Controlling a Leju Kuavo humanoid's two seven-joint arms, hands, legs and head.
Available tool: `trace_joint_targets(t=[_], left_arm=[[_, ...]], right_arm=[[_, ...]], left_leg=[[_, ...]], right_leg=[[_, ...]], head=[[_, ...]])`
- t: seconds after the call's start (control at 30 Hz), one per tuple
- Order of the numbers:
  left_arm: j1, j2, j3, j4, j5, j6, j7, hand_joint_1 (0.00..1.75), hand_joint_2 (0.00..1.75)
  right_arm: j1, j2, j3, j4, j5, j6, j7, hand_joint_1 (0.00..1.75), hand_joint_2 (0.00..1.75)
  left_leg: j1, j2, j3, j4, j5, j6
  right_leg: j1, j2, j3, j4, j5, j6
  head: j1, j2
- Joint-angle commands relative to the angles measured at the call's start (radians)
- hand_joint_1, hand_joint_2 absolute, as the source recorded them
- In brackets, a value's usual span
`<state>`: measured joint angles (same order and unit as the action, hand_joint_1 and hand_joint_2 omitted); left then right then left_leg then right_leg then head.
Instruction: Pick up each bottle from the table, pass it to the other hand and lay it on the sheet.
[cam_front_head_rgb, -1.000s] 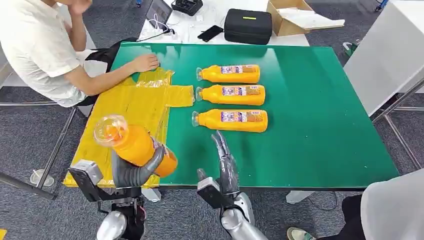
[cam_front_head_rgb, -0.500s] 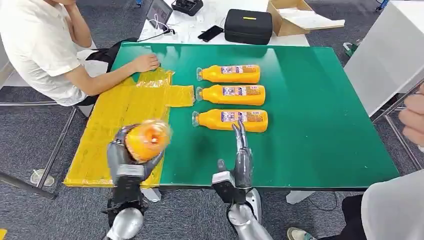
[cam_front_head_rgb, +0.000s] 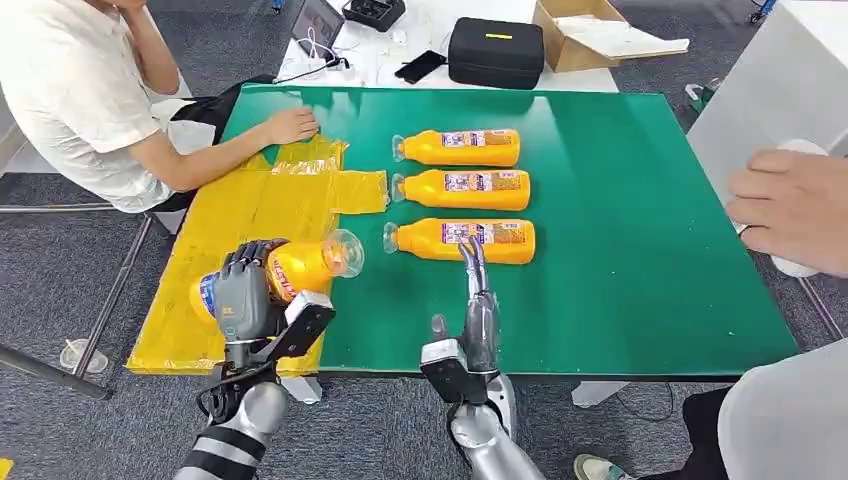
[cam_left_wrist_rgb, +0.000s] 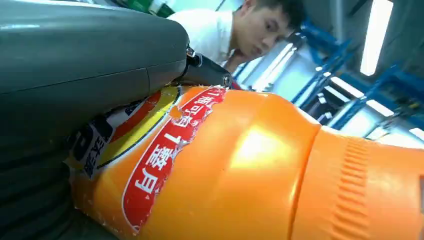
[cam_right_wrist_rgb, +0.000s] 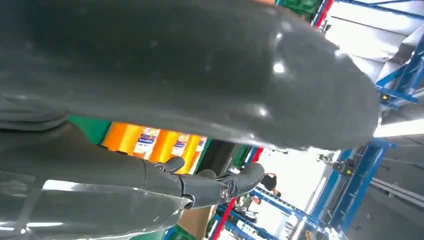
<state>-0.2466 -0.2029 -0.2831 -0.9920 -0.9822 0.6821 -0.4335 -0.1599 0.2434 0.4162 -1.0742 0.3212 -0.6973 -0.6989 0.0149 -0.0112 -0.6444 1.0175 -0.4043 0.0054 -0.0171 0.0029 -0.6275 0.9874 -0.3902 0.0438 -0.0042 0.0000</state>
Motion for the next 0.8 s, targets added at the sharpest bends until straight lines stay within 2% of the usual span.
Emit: trace_joint_targets(t=[0.03, 0.1, 0.2, 0.37, 0.4, 0.53, 0.57, 0.6, 0.63, 0.7, 0.77, 0.8], left_arm=[[-0.217, 0.035, -0.038, 0.352, -0.042, -0.040, 0.122, 1.75, 1.75], [-0.270, 0.045, -0.063, 0.430, -0.081, -0.094, 0.197, 1.75, 1.75], [-0.305, 0.045, -0.064, 0.485, -0.078, -0.143, 0.232, 1.75, 1.75], [-0.315, 0.049, -0.073, 0.503, -0.086, -0.158, 0.243, 1.75, 1.75], [-0.315, 0.049, -0.073, 0.503, -0.086, -0.158, 0.243, 1.75, 1.75], [-0.344, 0.062, -0.079, 0.558, -0.081, -0.220, 0.240, 1.75, 1.75], [-0.344, 0.065, -0.075, 0.566, -0.078, -0.213, 0.244, 1.66, 1.75], [-0.344, 0.065, -0.075, 0.566, -0.078, -0.213, 0.244, 1.75, 1.75], [-0.342, 0.069, -0.077, 0.575, -0.080, -0.221, 0.242, 1.75, 1.75], [-0.349, 0.069, -0.075, 0.594, -0.075, -0.241, 0.246, 1.68, 1.75], [-0.360, 0.072, -0.080, 0.619, -0.079, -0.276, 0.256, 1.45, 1.75], [-0.360, 0.072, -0.080, 0.619, -0.079, -0.276, 0.256, 1.45, 1.75]], right_arm=[[-0.007, -0.047, 0.000, -0.054, -0.050, -0.001, 0.001, 0.00, 0.00], [-0.009, -0.054, 0.000, -0.048, -0.068, -0.001, 0.001, 0.00, 0.00], [-0.009, -0.058, 0.006, -0.046, -0.079, -0.001, 0.001, 0.00, 0.00], [-0.009, -0.055, 0.001, -0.043, -0.076, -0.001, 0.001, 0.00, 0.00], [-0.009, -0.055, 0.001, -0.043, -0.076, -0.001, 0.001, 0.00, 0.00], [-0.012, -0.055, -0.012, -0.034, -0.080, -0.001, 0.001, 0.00, 0.00], [-0.013, -0.056, -0.015, -0.028, -0.081, -0.001, 0.001, 0.00, 0.00], [-0.013, -0.056, -0.015, -0.028, -0.081, -0.001, 0.001, 0.00, 0.00], [-0.013, -0.056, -0.016, -0.025, -0.082, -0.001, 0.001, 0.00, 0.00], [-0.015, -0.057, -0.023, -0.022, -0.081, -0.001, 0.001, 0.00, 0.00], [-0.019, -0.056, -0.031, -0.008, -0.084, -0.001, 0.001, 0.00, 0.00], [-0.019, -0.056, -0.031, -0.008, -0.084, -0.001, 0.001, 0.00, 0.00]], left_leg=[[0.000, -0.002, 0.003, -0.001, 0.000, 0.000], [0.000, -0.001, 0.003, -0.001, 0.000, 0.000], [0.000, -0.001, 0.004, -0.001, 0.000, 0.000], [0.001, 0.001, 0.006, 0.000, -0.001, 0.001], [0.000, 0.001, 0.002, 0.000, 0.000, 0.000], [0.001, 0.001, 0.003, 0.000, 0.000, 0.000], [0.001, 0.001, 0.005, 0.000, -0.001, 0.000], [0.001, 0.001, 0.003, 0.000, 0.000, 0.000], [0.001, 0.002, 0.004, 0.000, 0.000, 0.000], [0.001, 0.002, 0.004, 0.000, 0.000, 0.000], [0.001, 0.001, 0.004, 0.000, 0.000, 0.001], [0.001, 0.001, 0.003, 0.000, 0.000, 0.000]], right_leg=[[0.001, -0.003, 0.003, 0.000, -0.001, -0.001], [0.001, -0.002, 0.003, -0.001, 0.000, -0.002], [0.001, -0.002, 0.004, -0.001, 0.000, -0.003], [0.001, -0.001, 0.006, 0.000, -0.001, -0.003], [0.001, -0.001, 0.002, 0.000, 0.000, -0.002], [0.001, 0.000, 0.003, 0.000, 0.000, -0.002], [0.001, 0.000, 0.005, 0.000, 0.000, -0.003], [0.001, 0.000, 0.002, 0.000, 0.001, -0.002], [0.001, 0.000, 0.004, 0.000, 0.000, -0.003], [0.001, 0.001, 0.004, 0.000, 0.000, -0.003], [0.001, 0.000, 0.004, 0.000, 0.000, -0.003], [0.001, 0.000, 0.003, 0.000, 0.000, -0.002]], head=[[0.000, 0.000], [0.000, 0.000], [0.000, 0.000], [0.000, 0.000], [0.000, 0.000], [0.000, 0.000], [0.000, 0.000], [0.000, 0.000], [0.000, 0.000], [0.000, 0.000], [0.000, 0.000], [0.000, 0.000]])
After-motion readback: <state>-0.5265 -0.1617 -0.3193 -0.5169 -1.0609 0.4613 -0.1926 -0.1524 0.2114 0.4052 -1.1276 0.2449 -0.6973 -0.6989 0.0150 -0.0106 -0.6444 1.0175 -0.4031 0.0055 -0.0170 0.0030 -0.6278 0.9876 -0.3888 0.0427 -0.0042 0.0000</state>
